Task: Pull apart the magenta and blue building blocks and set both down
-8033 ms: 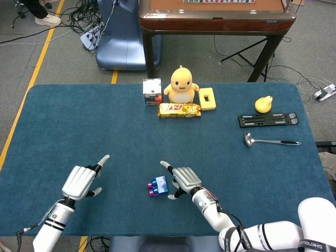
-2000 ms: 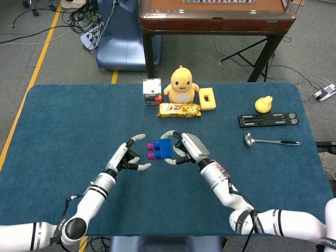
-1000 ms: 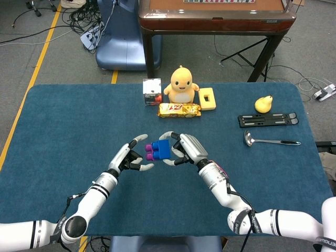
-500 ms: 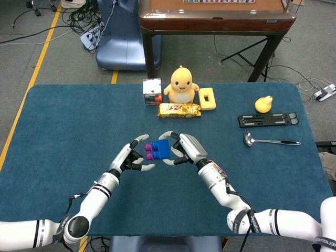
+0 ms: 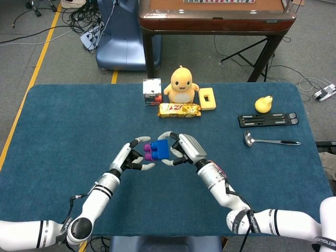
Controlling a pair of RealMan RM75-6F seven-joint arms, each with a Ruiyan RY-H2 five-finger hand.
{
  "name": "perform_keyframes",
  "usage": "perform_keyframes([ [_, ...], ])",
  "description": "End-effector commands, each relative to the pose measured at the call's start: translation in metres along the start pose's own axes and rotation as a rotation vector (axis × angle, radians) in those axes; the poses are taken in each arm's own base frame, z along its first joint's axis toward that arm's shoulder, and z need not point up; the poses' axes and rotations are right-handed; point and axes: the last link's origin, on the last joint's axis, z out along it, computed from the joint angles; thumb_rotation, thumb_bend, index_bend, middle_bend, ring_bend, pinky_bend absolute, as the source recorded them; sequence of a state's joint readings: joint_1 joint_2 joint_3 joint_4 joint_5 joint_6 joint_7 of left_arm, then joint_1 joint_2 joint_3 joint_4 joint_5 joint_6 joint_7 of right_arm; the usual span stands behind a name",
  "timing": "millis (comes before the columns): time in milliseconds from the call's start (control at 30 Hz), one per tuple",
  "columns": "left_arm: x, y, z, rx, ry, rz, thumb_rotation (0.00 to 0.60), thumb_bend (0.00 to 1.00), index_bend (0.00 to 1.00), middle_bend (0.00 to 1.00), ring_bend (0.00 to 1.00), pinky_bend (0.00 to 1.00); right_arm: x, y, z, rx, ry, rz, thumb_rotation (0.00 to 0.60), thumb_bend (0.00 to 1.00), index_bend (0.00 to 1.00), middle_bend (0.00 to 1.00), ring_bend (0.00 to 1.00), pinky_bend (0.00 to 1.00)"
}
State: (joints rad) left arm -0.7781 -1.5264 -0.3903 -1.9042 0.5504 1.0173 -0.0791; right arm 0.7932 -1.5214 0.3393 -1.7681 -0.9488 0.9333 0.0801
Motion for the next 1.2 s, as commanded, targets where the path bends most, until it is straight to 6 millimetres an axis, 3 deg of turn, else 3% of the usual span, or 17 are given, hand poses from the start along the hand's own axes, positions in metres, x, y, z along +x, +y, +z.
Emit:
perform_keyframes([
  [33, -0.0006, -0.0001, 0.0000, -0.002, 0.002, 0.005, 0.600, 0.00, 0.25, 1.00, 1.00, 1.00, 0.0000, 0.0001, -0.0001, 0.000, 0.000, 0.001, 0.600, 0.30, 0.54, 1.00, 1.00, 1.00],
  [900, -0.0035, -0.0015, 0.0007, -0.016, 0.056, 0.030, 0.600, 0.00, 0.35, 1.00, 1.00, 1.00, -0.0019, 0.0018, -0.0007, 0.001, -0.003, 0.014, 0.600, 0.30, 0.54, 1.00, 1.00, 1.00],
  [1200, -0.0050, -0.0029, 0.0009, -0.025, 0.084, 0.036, 0.600, 0.00, 0.43, 1.00, 1.00, 1.00, -0.0024, 0.0026, -0.0008, 0.000, -0.005, 0.017, 0.600, 0.30, 0.54, 1.00, 1.00, 1.00],
])
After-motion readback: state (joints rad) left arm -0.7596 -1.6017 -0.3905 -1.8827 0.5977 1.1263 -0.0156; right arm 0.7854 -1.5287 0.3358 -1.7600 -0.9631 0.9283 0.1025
